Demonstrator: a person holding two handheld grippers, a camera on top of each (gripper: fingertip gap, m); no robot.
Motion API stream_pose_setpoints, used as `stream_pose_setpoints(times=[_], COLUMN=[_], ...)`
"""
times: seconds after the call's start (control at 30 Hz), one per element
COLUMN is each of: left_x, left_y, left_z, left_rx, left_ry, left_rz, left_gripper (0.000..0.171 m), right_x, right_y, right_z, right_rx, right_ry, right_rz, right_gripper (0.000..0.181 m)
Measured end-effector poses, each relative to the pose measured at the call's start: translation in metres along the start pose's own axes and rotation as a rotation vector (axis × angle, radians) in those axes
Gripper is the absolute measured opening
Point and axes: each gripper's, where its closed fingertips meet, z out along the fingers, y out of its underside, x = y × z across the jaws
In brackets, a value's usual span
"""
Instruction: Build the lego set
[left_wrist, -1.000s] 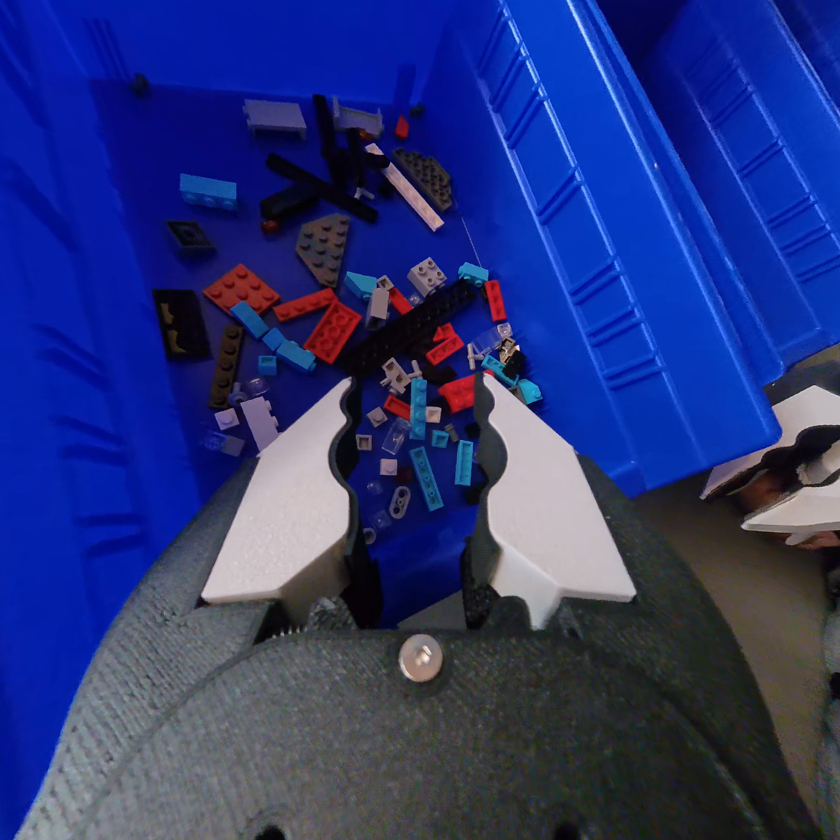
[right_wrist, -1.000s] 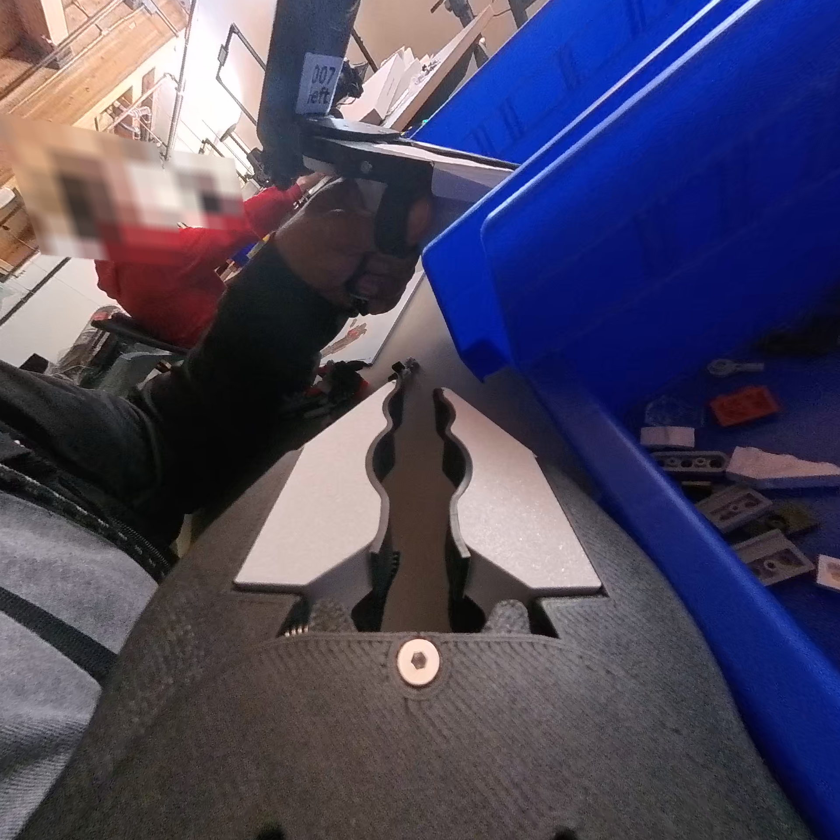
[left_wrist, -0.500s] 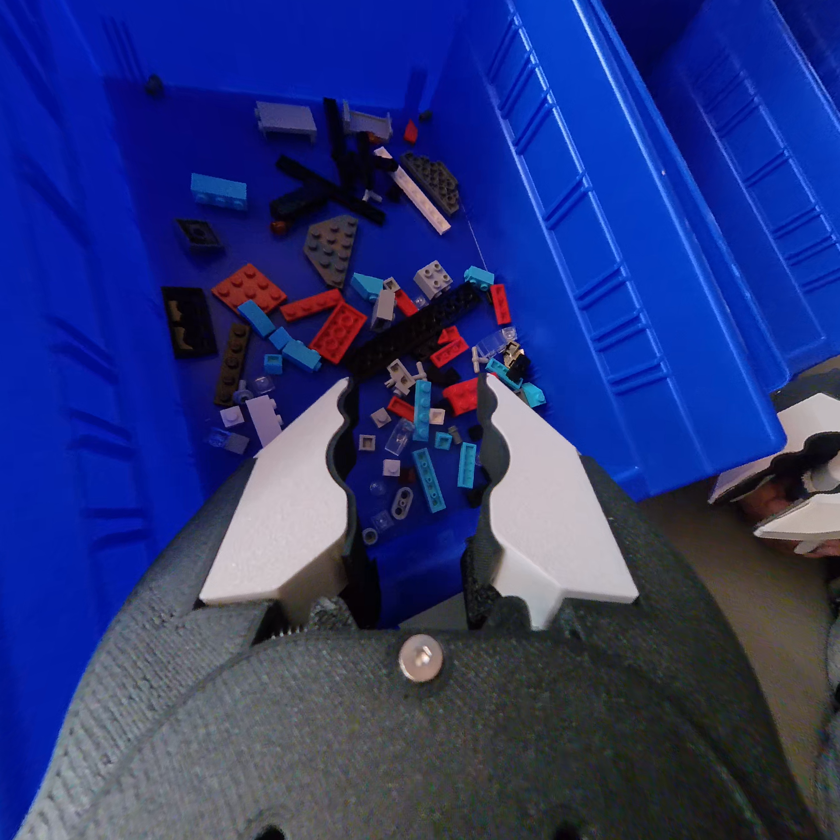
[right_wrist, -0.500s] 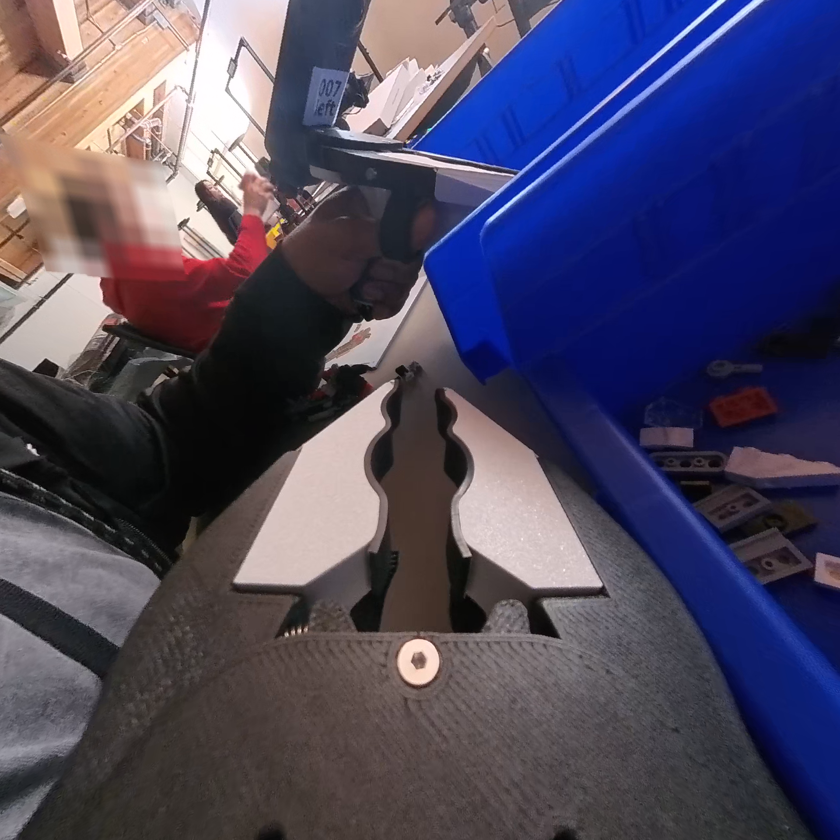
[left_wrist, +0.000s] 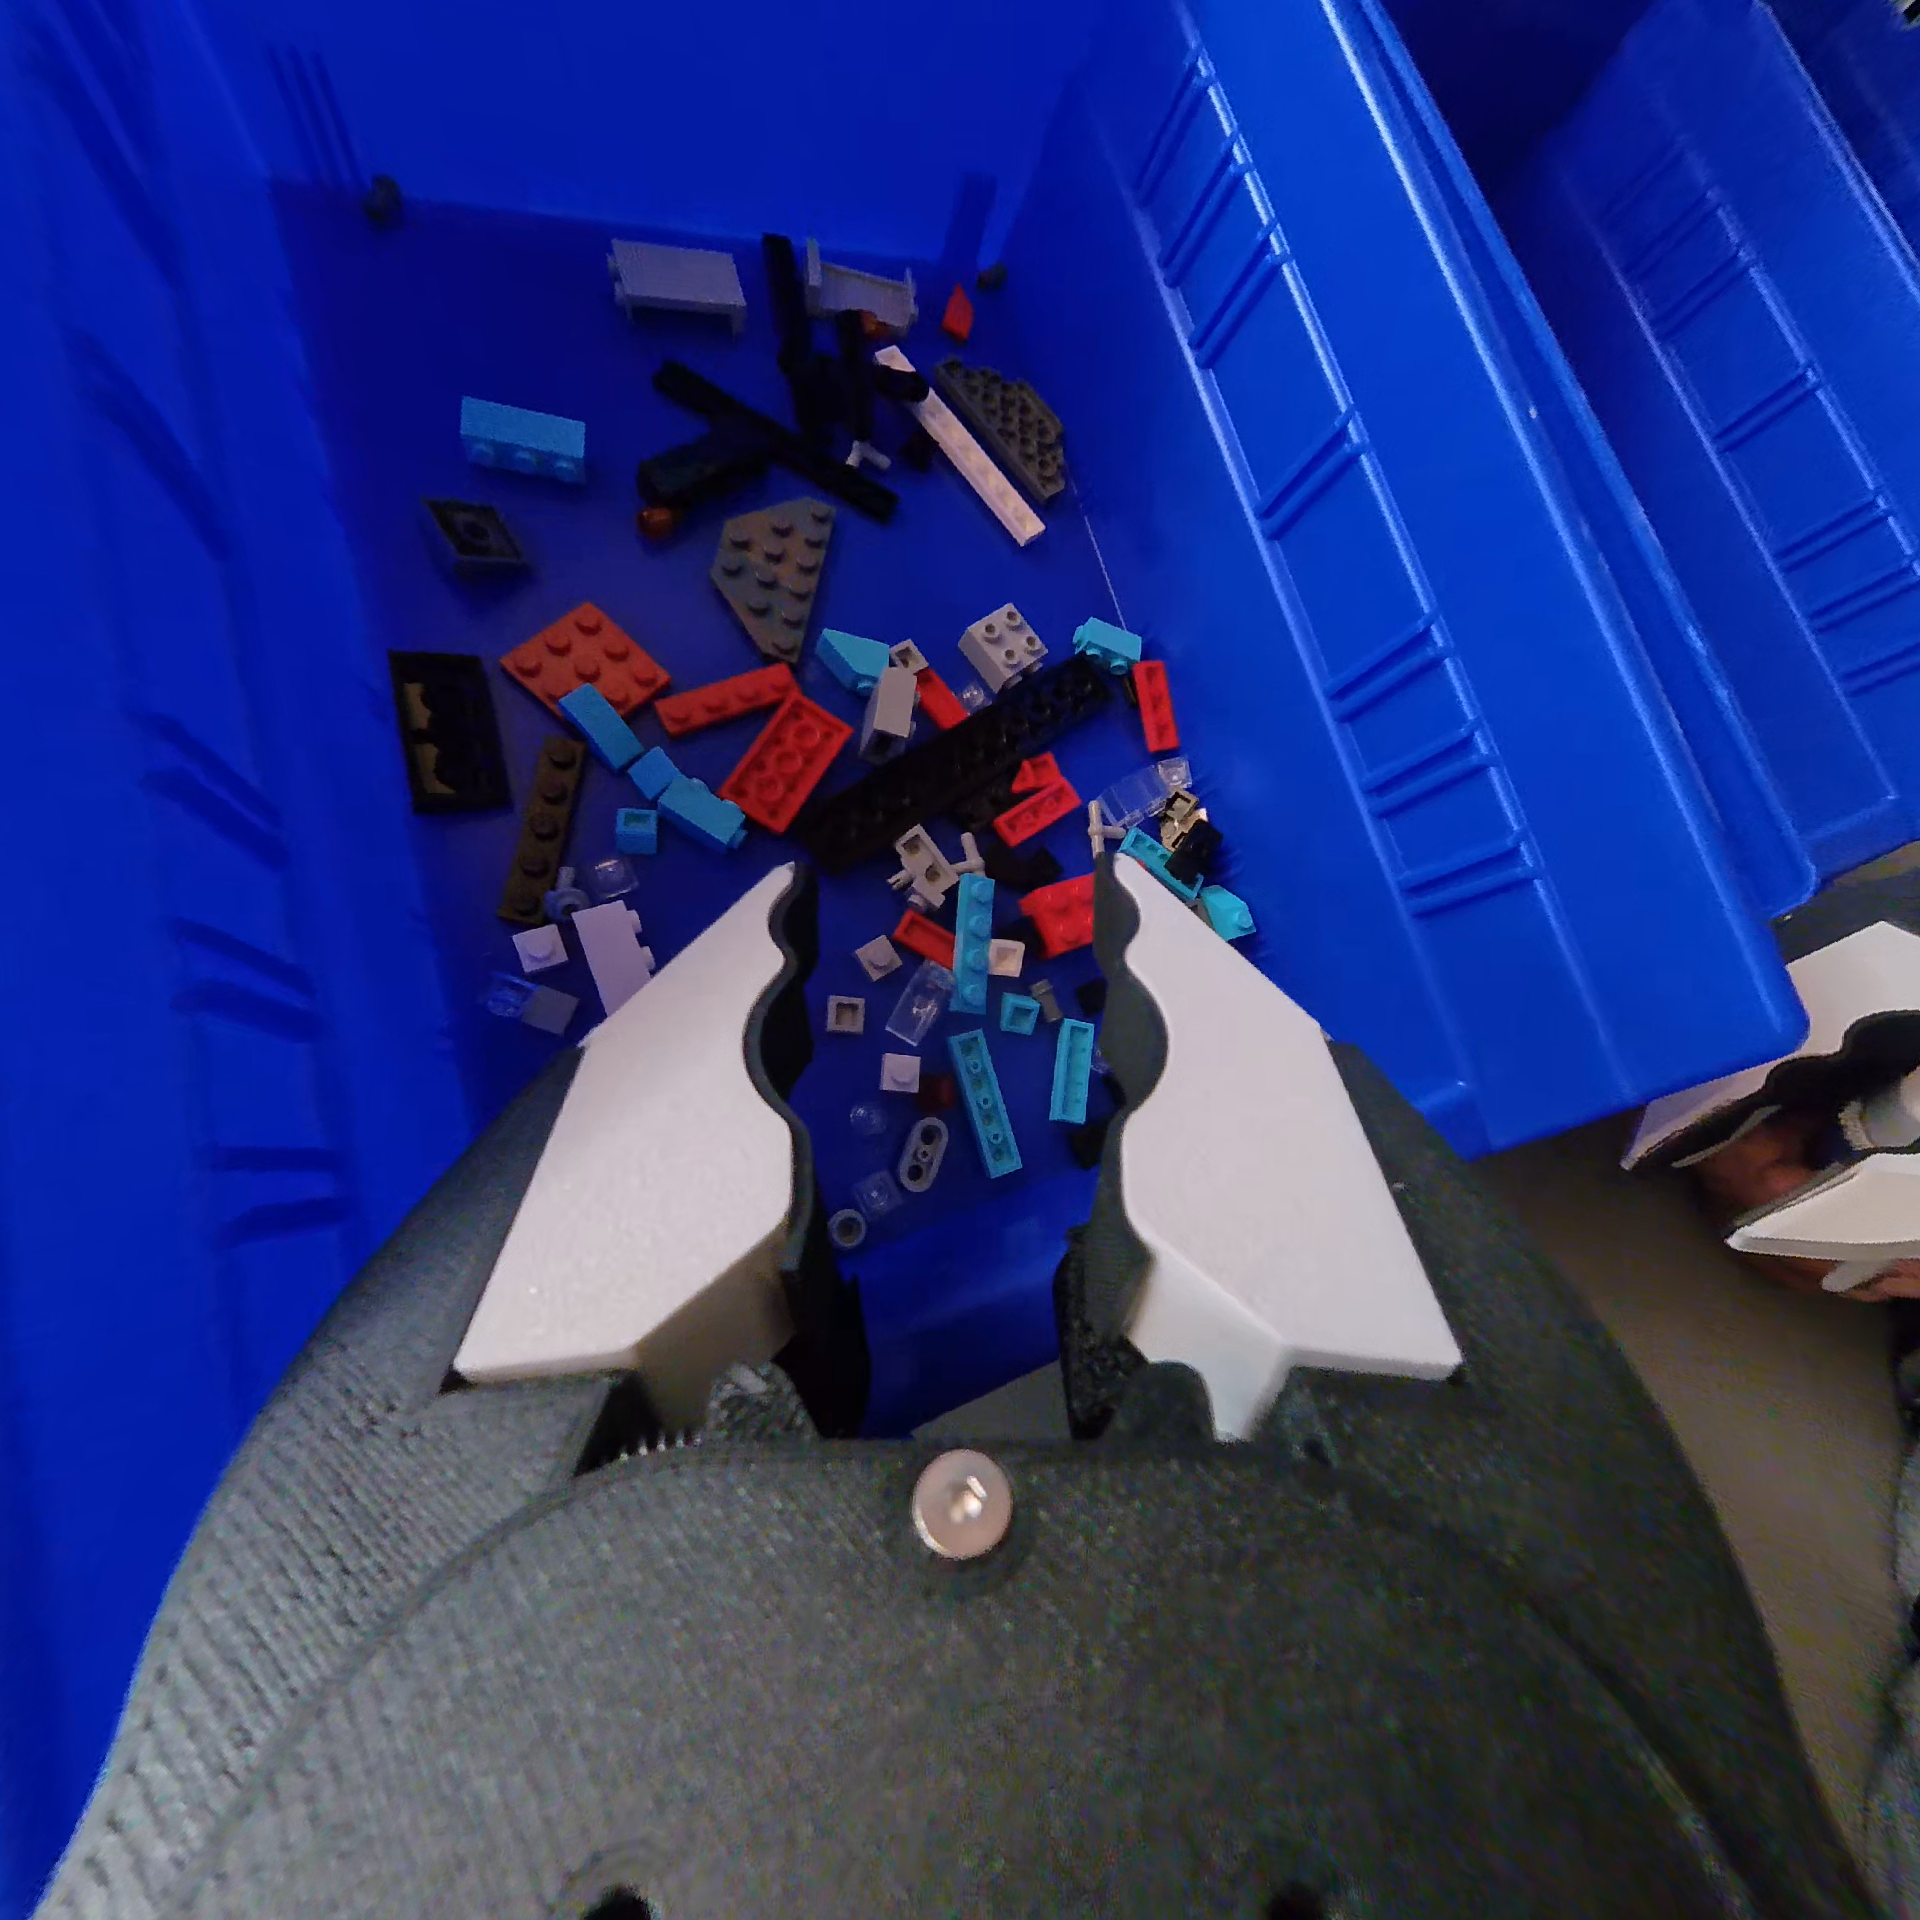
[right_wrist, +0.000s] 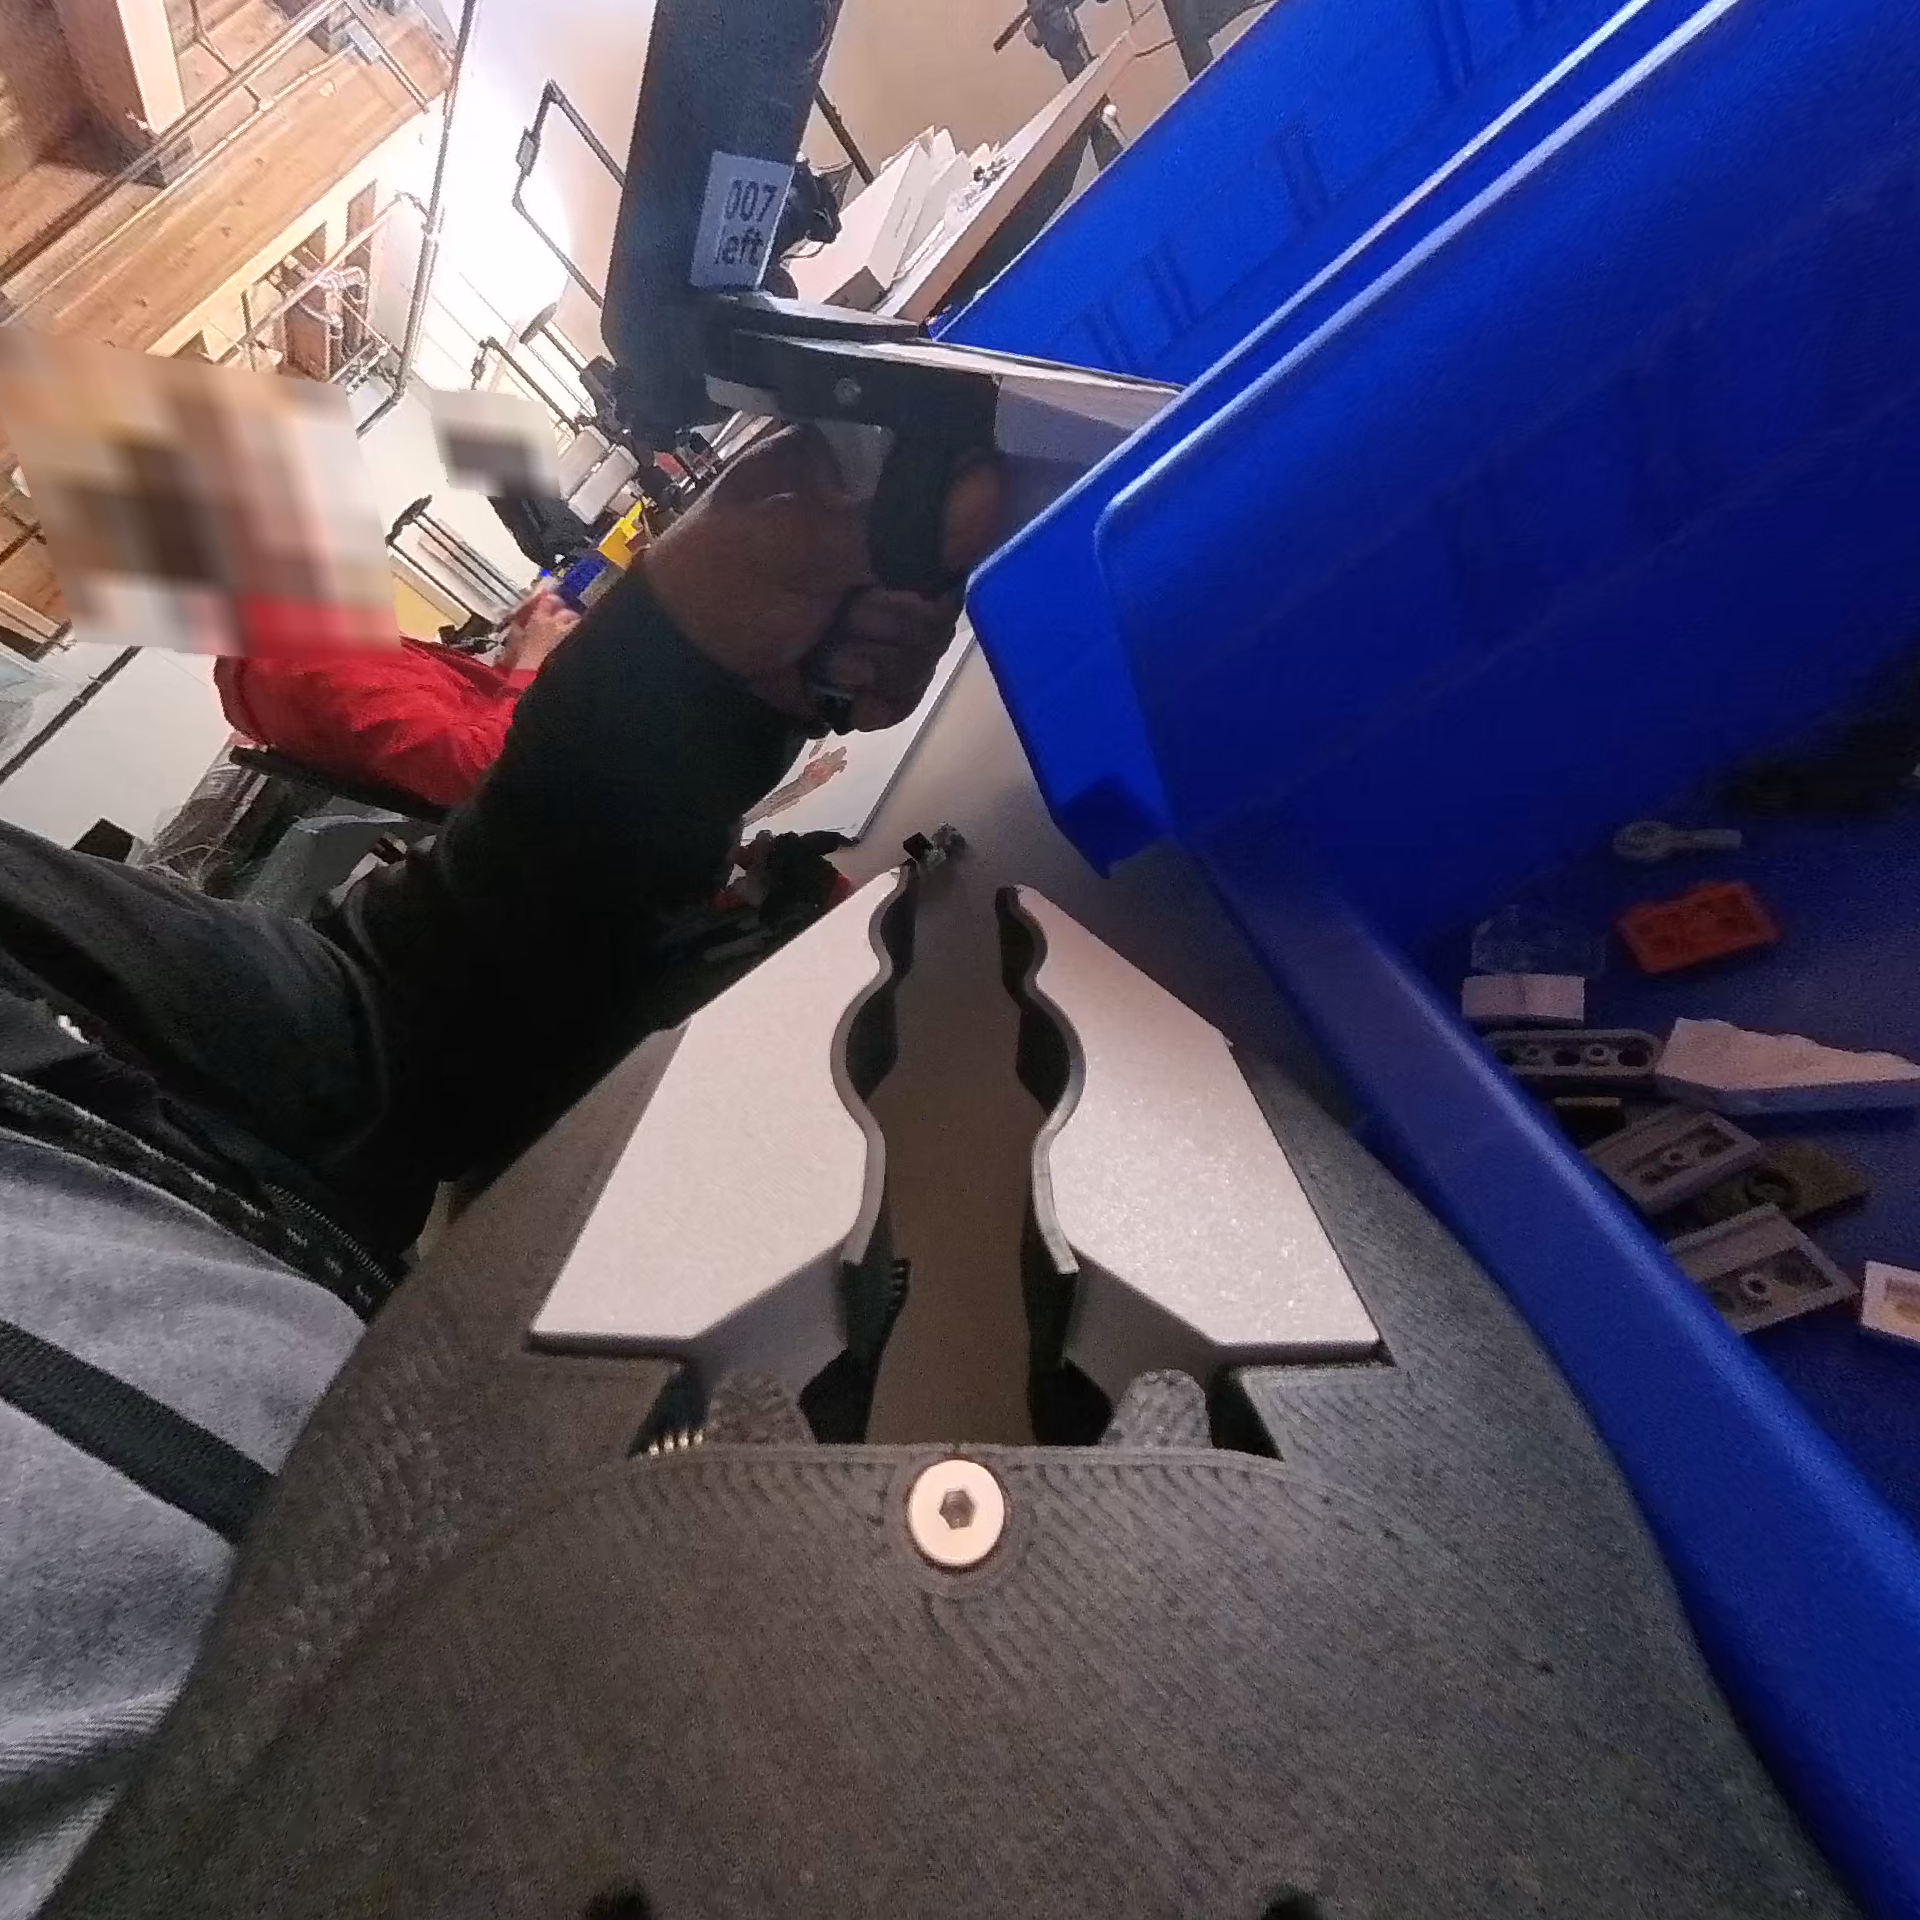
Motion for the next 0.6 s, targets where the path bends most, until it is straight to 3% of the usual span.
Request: stream_pose_setpoints(times=[0.6], left_x=[-0.0021], left_y=[-0.0021], left_z=[0.0007], left_rx=[0.013], left_ry=[-0.039], left_rz=[0.003], left_gripper=[0.055], right_x=[-0.0003], right_y=[0.0004], right_z=[0.0005], right_rx=[-0.002], right_ry=[-0.001], right_rz=[-0.001], right_gripper=[0.017])
